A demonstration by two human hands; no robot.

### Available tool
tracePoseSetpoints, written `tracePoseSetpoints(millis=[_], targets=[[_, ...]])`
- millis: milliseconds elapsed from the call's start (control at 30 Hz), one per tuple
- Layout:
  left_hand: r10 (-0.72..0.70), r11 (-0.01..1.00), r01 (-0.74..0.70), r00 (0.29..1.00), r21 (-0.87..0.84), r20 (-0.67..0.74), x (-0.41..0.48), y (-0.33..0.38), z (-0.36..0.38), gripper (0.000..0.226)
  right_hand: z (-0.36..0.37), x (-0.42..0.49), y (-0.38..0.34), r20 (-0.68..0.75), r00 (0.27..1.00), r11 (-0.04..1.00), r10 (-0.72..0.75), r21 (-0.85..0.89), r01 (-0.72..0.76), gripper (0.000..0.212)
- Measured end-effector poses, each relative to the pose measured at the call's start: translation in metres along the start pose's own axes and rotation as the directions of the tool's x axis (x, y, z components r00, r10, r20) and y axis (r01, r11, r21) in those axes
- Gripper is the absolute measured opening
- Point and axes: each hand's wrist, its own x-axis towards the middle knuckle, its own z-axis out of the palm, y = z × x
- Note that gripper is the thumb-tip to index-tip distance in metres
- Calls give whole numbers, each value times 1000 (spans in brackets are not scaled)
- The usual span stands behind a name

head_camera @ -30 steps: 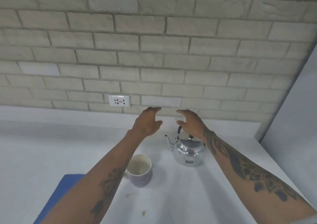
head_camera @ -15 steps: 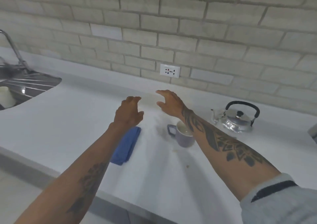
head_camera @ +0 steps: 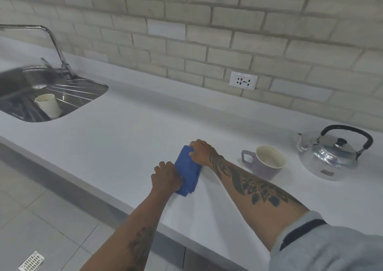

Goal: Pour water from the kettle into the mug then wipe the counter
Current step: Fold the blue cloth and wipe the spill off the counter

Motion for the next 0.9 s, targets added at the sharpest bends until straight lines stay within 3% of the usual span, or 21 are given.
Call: tracePoseSetpoints(millis=[133,367,667,900], targets=[[-11,1000,11,1000,16,-25,8,-4,4,43,19,9,0,11,999,998,36,-59,-35,36],[-26,999,26,1000,-24,7,20,-6,3,34,30,21,-2,-141,988,987,69,-134,-88,33],[23,971,-5,997,-238,71,23,-7,0,14,9,-13,6,-285,945,943,161,327,-62,10],[292,885,-202,943,-419,162,-11,22,-18,15,-31,-111,33,-497,844,889,200,454,56,9]])
